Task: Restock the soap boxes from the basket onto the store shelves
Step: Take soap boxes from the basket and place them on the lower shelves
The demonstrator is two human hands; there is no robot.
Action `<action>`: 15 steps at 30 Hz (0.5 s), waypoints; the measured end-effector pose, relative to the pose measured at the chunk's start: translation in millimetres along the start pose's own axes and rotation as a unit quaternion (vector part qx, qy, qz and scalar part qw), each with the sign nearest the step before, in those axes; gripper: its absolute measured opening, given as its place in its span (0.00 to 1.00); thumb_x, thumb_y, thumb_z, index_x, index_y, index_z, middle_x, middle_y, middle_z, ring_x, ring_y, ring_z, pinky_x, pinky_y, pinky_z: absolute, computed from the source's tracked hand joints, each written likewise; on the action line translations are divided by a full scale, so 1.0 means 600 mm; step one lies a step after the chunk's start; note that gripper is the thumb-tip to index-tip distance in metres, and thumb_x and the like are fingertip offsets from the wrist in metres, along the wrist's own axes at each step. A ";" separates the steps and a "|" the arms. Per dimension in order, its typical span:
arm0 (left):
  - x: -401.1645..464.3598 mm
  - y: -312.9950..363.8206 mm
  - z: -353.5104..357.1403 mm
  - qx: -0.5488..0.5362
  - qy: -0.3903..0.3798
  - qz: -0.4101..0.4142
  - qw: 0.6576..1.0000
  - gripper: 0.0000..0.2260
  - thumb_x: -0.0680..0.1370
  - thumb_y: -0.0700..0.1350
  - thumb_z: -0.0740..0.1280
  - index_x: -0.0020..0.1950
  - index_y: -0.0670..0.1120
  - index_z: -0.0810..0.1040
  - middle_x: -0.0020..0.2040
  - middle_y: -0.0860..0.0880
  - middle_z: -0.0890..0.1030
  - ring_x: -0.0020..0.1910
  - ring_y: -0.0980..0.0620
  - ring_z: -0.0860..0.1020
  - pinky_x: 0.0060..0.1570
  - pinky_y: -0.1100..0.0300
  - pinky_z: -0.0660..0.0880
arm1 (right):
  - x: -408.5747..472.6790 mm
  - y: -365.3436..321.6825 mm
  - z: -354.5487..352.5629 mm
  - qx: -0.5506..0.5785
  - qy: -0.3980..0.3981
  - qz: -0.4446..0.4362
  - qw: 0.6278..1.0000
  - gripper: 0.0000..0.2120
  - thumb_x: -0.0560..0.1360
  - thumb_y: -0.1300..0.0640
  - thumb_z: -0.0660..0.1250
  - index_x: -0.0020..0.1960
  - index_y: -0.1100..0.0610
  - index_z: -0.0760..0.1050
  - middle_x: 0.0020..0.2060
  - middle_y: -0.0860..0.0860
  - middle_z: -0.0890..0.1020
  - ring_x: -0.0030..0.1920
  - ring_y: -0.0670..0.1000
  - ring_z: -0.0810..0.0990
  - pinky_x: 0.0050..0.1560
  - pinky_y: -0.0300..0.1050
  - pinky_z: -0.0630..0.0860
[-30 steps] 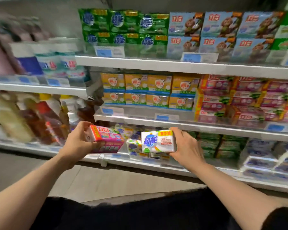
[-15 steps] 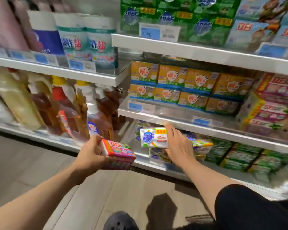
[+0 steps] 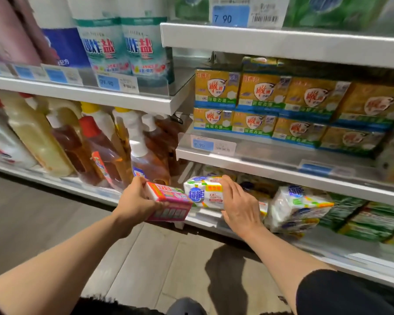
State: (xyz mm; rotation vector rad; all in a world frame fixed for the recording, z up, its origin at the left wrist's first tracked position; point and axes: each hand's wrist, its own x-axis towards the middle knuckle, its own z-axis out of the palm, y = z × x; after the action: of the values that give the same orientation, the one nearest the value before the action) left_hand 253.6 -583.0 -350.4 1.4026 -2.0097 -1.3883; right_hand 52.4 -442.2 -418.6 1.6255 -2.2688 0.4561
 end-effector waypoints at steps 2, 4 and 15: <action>0.009 -0.009 -0.006 -0.004 0.009 -0.011 1.000 0.25 0.69 0.38 0.77 0.58 0.46 0.65 0.50 0.49 0.76 0.46 0.52 0.78 0.40 0.57 0.79 | 0.010 -0.011 0.023 0.000 0.007 -0.009 1.000 0.37 0.55 0.63 0.77 0.62 0.64 0.67 0.57 0.61 0.80 0.47 0.57 0.83 0.35 0.46 0.80; 0.017 -0.018 -0.011 -0.013 0.007 -0.020 1.000 0.25 0.70 0.37 0.76 0.58 0.47 0.65 0.49 0.50 0.75 0.45 0.53 0.78 0.36 0.61 0.77 | 0.021 -0.017 0.046 -0.007 0.013 -0.010 1.000 0.36 0.55 0.63 0.77 0.60 0.63 0.67 0.54 0.60 0.81 0.45 0.57 0.83 0.38 0.46 0.80; 0.031 -0.060 -0.026 0.004 -0.028 -0.042 0.999 0.24 0.71 0.38 0.74 0.59 0.47 0.64 0.47 0.54 0.74 0.43 0.55 0.77 0.36 0.62 0.76 | 0.039 -0.007 0.093 -0.124 -0.190 0.011 0.974 0.33 0.64 0.56 0.76 0.65 0.58 0.66 0.52 0.53 0.78 0.47 0.53 0.80 0.40 0.44 0.73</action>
State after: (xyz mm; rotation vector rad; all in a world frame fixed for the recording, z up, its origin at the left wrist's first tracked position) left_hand 275.1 -608.4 -377.7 1.4843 -2.0141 -1.4712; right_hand 45.8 -487.1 -458.3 1.6697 -2.4894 -0.1499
